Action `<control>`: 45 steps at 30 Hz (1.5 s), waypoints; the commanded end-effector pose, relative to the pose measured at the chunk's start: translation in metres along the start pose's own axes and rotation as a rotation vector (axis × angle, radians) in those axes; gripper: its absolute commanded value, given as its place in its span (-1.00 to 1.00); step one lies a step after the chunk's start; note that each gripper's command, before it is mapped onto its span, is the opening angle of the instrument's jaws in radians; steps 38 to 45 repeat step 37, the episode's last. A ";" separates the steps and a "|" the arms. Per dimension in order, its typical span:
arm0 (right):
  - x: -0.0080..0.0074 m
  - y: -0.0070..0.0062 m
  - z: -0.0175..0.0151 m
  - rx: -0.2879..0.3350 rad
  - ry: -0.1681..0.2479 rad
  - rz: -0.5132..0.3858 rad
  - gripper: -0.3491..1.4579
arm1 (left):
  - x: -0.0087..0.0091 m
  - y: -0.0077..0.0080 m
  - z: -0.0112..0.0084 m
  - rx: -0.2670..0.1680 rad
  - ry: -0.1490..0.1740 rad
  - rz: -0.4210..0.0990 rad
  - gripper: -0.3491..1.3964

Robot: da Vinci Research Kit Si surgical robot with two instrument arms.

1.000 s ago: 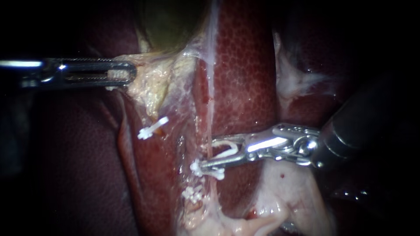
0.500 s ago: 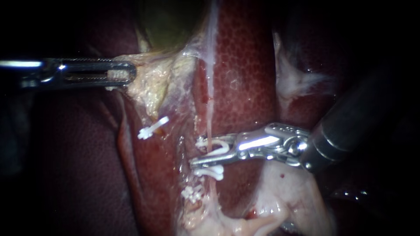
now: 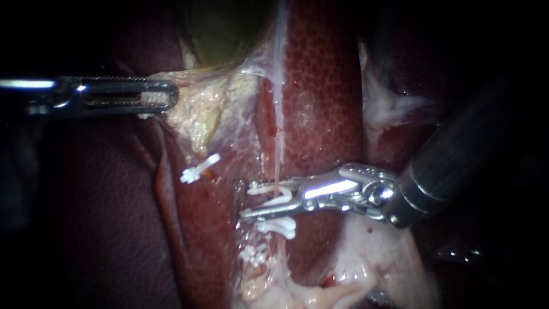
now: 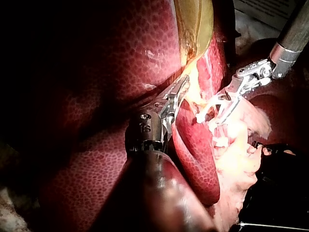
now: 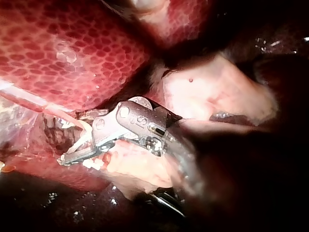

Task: Clipping third clip right tube

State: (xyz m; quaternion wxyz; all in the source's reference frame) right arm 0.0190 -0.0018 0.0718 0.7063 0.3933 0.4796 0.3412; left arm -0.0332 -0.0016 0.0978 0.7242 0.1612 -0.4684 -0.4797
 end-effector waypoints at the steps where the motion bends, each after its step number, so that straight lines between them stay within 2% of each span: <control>1: 0.0000 0.0001 -0.0002 -0.002 0.000 0.006 -0.26 | 0.0000 0.0000 0.0000 0.000 0.000 0.000 -0.81; 13: -0.0003 0.0002 -0.0009 0.020 -0.012 0.118 -1.00 | 0.0000 0.0000 0.0000 0.000 0.000 0.000 -0.81; 24: -0.0010 0.0002 -0.0009 0.030 -0.016 0.195 -1.00 | 0.0000 0.0000 -0.0001 0.000 0.000 0.000 -0.81; 45: -0.0011 0.0002 -0.0010 0.031 -0.017 0.201 -1.00 | 0.0000 0.0000 -0.0001 0.000 0.000 0.000 -0.81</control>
